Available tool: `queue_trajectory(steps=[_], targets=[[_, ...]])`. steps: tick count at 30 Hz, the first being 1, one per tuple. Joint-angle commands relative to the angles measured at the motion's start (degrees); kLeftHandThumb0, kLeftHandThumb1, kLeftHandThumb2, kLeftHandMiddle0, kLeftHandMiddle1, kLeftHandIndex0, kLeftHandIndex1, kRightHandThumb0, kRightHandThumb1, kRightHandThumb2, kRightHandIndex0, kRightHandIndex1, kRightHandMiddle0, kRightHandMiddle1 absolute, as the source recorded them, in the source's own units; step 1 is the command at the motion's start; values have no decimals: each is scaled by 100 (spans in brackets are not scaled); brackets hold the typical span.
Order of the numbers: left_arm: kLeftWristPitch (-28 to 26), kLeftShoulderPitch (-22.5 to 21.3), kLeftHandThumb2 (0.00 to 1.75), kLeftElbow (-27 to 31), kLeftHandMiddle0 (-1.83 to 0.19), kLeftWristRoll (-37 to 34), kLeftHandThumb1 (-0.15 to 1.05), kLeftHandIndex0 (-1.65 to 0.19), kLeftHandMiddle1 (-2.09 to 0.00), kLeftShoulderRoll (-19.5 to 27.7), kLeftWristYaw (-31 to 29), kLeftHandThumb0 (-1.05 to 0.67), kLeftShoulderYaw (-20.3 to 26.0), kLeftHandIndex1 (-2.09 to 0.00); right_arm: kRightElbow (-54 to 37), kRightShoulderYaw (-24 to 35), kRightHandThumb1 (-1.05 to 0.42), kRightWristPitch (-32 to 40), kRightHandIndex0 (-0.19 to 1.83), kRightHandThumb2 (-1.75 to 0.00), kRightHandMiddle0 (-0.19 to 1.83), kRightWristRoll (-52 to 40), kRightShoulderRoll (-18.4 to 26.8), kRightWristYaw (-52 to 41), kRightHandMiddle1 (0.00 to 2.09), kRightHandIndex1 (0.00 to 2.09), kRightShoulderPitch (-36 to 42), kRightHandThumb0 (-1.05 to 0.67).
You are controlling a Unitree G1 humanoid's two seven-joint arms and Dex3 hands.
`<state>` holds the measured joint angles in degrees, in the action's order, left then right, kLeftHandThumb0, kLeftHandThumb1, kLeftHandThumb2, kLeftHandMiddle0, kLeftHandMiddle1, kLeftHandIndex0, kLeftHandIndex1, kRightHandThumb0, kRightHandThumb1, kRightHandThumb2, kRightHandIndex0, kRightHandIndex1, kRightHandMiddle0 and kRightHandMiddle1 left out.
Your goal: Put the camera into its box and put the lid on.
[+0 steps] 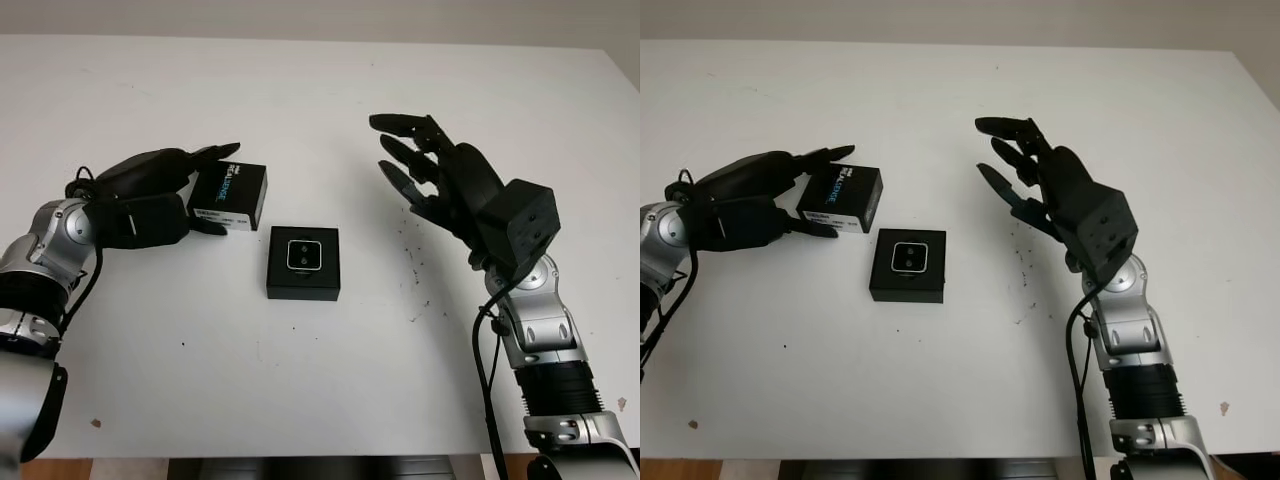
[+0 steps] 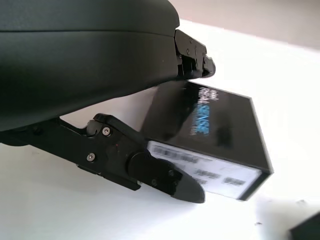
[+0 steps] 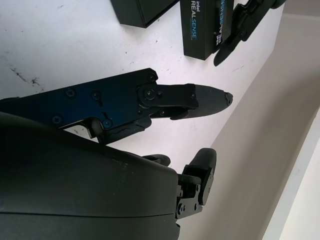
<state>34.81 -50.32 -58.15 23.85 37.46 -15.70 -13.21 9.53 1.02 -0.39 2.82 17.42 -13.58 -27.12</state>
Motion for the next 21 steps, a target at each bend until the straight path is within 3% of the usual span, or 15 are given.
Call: queue_trajectory(steps=[1, 3, 5, 8, 13, 21], targets=[[161, 103, 7, -109, -48, -110, 90, -37, -21, -33, 81, -33, 92, -23, 13, 54, -105, -28, 29, -36, -2, -8, 18, 38, 81, 8, 83, -65], [223, 135, 6, -142, -42, -180, 96, -42, -60, -47, 98, -30, 122, -32, -14, 54, -105, 14, 29, -36, -2, -17, 5, 53, 81, 8, 93, -65], [183, 164, 6, -86, -39, -185, 97, -43, -75, -39, 113, -29, 116, -37, -9, 49, -105, -6, 29, -36, -2, -16, 12, 52, 81, 8, 99, -65], [107, 256, 6, 56, -42, -233, 100, -49, -83, -44, 130, -28, 148, -43, 10, 52, -105, -39, 29, -36, -2, -23, 6, 59, 81, 8, 107, -65], [37, 432, 5, 305, -38, -405, 102, -35, -95, -58, 109, -25, 265, -85, -18, 54, -105, 26, 28, -35, -3, -33, 1, 60, 79, 7, 115, -65], [-228, 700, 5, 778, -38, -330, 100, -34, -108, -43, 398, -28, 346, -102, -47, 48, -105, 86, 28, -34, 0, -13, -15, 112, 75, 7, 141, -64]])
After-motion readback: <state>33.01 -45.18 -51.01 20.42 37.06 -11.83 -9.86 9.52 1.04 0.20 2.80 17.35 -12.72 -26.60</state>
